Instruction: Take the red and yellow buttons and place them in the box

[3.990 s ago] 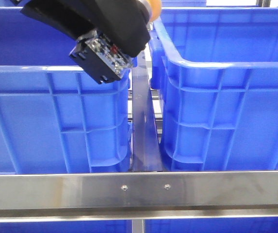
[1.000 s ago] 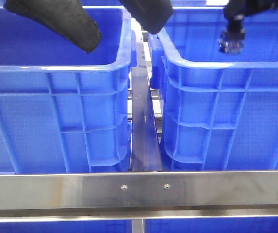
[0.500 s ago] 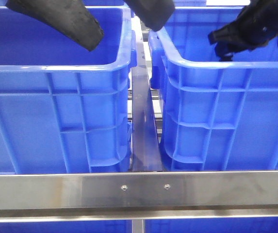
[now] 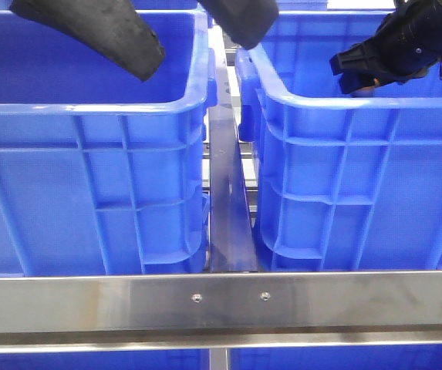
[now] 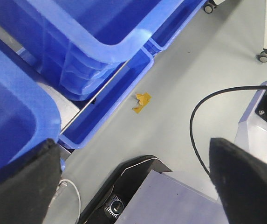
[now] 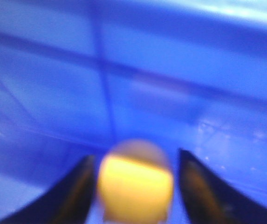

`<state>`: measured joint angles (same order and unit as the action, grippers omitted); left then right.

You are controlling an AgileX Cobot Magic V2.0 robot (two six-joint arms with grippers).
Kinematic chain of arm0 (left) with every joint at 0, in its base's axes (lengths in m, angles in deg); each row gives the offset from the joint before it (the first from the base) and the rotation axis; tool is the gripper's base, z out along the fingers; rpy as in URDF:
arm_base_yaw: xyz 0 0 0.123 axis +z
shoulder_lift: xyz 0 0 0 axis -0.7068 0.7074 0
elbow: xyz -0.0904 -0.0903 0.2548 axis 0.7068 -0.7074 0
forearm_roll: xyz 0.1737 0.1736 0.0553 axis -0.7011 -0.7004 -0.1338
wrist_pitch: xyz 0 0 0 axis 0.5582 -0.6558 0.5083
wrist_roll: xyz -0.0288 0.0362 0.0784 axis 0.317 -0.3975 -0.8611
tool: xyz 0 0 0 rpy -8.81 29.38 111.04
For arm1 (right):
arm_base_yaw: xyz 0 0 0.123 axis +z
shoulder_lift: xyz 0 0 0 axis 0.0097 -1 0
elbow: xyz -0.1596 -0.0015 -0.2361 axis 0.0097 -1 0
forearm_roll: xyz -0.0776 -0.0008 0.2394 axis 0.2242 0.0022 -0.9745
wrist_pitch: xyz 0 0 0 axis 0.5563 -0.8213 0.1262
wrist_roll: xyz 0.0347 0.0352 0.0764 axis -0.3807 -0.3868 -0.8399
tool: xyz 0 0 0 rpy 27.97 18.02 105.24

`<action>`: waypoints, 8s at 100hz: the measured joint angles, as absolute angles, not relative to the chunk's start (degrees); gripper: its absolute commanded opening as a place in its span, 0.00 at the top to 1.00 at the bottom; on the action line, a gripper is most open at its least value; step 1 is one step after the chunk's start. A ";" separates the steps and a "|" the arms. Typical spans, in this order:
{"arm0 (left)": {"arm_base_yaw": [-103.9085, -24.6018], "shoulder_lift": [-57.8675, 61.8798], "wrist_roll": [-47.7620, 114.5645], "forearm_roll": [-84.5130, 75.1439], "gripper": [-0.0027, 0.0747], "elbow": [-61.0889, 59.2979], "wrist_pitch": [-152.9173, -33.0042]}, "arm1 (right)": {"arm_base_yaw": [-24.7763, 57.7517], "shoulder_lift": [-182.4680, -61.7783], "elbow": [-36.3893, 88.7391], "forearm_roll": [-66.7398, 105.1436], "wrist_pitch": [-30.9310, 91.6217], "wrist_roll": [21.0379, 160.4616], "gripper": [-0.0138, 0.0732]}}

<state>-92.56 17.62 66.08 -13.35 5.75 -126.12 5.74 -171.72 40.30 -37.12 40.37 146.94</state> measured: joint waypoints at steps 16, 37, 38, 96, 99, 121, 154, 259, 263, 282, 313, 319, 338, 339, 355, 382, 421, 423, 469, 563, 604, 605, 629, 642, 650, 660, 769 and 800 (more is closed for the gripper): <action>-92.56 17.62 66.08 -13.35 0.18 5.75 -126.12 | 5.74 -171.43 40.30 -37.12 40.37 147.05 0.24; -92.56 17.62 66.08 -13.35 0.18 5.75 -126.12 | 5.74 -166.24 39.83 -37.12 40.37 147.05 0.24; -92.56 17.62 66.08 -13.35 0.18 5.75 -126.12 | 5.74 -165.69 39.53 -37.12 40.37 147.05 0.24; -92.56 17.62 66.08 -14.15 0.18 5.75 -123.91 | 5.74 -131.65 14.00 -40.63 33.84 147.10 0.24; -92.56 17.62 66.08 -14.15 0.18 5.75 -123.77 | 5.74 -129.98 12.06 -40.63 33.26 147.10 0.24; -90.67 17.18 66.08 -15.55 0.18 5.75 -123.20 | 5.74 -118.05 1.90 -40.63 30.37 147.10 0.24; -75.79 14.09 66.85 -20.64 0.18 5.75 -123.21 | 5.74 -108.72 -5.58 -40.63 29.53 147.19 0.24; -59.69 39.87 66.94 -26.84 0.18 5.75 -111.09 | 5.74 -108.49 -6.16 -40.63 28.23 147.19 0.24; -59.69 40.26 66.94 -26.84 0.18 5.75 -110.95 | 5.74 -108.49 -6.16 -40.63 28.14 147.19 0.24; -59.69 40.69 66.94 -26.84 0.34 5.75 -110.47 | 5.74 -108.49 -6.16 -40.63 28.02 147.19 0.24; -59.69 40.86 66.94 -26.84 0.78 5.75 -110.25 | 5.74 -108.49 -6.16 -40.63 28.02 147.19 0.24; -59.69 40.86 66.94 -26.84 0.82 5.75 -110.25 | 5.74 -108.49 -6.16 -40.63 28.02 147.19 0.24; -59.69 39.80 66.94 -26.72 0.86 5.75 -110.25 | 5.74 -108.49 -6.16 -40.63 28.02 147.19 0.24; -59.69 39.67 66.94 -26.72 0.86 5.75 -110.25 | 5.74 -108.49 -6.16 -40.63 28.02 147.19 0.24; -60.77 34.64 66.94 -26.63 0.86 5.75 -110.25 | 5.74 -108.49 -6.16 -40.63 28.02 147.19 0.24; -70.18 25.94 66.94 -26.63 0.86 5.75 -110.59 | 5.74 -108.49 -6.16 -40.63 28.02 147.19 0.24; -87.56 21.55 66.94 -26.25 0.86 5.75 -111.07 | 5.74 -108.49 -6.16 -41.23 27.20 147.19 0.24; -88.20 21.55 66.94 -26.25 0.86 5.75 -111.08 | 5.74 -108.49 -6.16 -41.49 26.91 147.19 0.24; -91.33 21.55 66.94 -26.25 0.86 5.75 -111.30 | 5.74 -116.27 5.90 -42.71 4.77 125.40 0.24; -91.33 21.55 66.94 -26.25 0.74 5.75 -111.43 | 13.63 -144.62 23.98 -44.11 -8.79 112.96 0.62; -91.33 21.55 66.94 -26.36 0.09 5.75 -113.65 | 9.09 -144.62 27.93 -43.51 -9.02 116.62 0.62; -91.33 21.55 66.94 -26.36 0.09 5.75 -113.73 | 8.60 -144.62 28.10 -43.51 -9.02 116.81 0.62; -91.33 21.55 66.94 -26.44 0.10 5.75 -114.22 | 0.47 -144.62 30.78 -37.20 -3.34 122.88 0.62; -91.33 21.55 66.94 -26.44 0.10 5.75 -114.31 | -2.92 -144.62 30.78 -29.47 2.60 123.99 0.62; -91.33 21.55 66.94 -26.44 0.10 5.75 -114.31 | -4.45 -144.62 30.78 -25.20 6.51 124.11 0.62; -91.33 21.55 66.94 -26.44 0.10 5.75 -114.31 | -5.39 -145.11 30.78 -21.51 12.58 124.25 0.62; -91.33 21.55 66.94 -26.44 0.10 5.75 -114.44 | -5.64 -171.71 40.03 -21.46 39.44 124.94 0.62; -91.33 21.55 66.94 -26.44 0.10 5.75 -114.46 | -5.64 -171.79 40.16 -21.46 37.88 124.94 0.33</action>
<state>-91.33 21.55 66.94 -26.44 5.75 -114.46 -5.64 -171.79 40.16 -21.46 37.88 124.94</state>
